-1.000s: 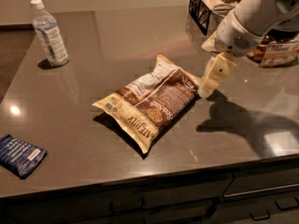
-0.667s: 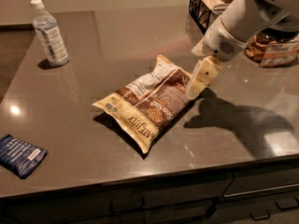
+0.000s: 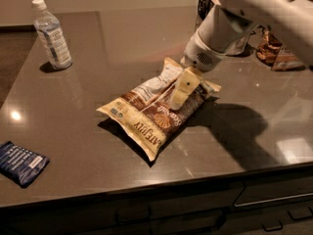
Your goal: Move brown chip bag near blue plastic bottle
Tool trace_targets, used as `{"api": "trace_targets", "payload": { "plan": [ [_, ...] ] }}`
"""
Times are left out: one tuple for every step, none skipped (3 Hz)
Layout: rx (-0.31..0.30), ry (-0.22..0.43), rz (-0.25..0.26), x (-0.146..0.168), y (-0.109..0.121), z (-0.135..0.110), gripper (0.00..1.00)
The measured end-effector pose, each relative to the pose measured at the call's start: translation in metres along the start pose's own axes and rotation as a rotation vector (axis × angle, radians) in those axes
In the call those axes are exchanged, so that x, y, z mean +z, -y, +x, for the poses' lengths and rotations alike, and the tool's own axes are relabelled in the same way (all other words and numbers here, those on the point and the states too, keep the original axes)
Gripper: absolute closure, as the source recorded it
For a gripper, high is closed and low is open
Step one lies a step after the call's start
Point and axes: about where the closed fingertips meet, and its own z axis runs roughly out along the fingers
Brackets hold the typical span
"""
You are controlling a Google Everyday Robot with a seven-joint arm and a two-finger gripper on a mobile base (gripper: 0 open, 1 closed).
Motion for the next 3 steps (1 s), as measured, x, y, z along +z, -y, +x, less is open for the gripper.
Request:
{"api": "trace_targets", "payload": {
  "plan": [
    [0.02,-0.048,-0.021,0.013,0.001,-0.008,0.15],
    [0.028,-0.083,-0.038,0.016,0.003,-0.014,0.39],
    [0.008,-0.111,-0.039,0.011,0.008,-0.027,0.62]
  ]
}}
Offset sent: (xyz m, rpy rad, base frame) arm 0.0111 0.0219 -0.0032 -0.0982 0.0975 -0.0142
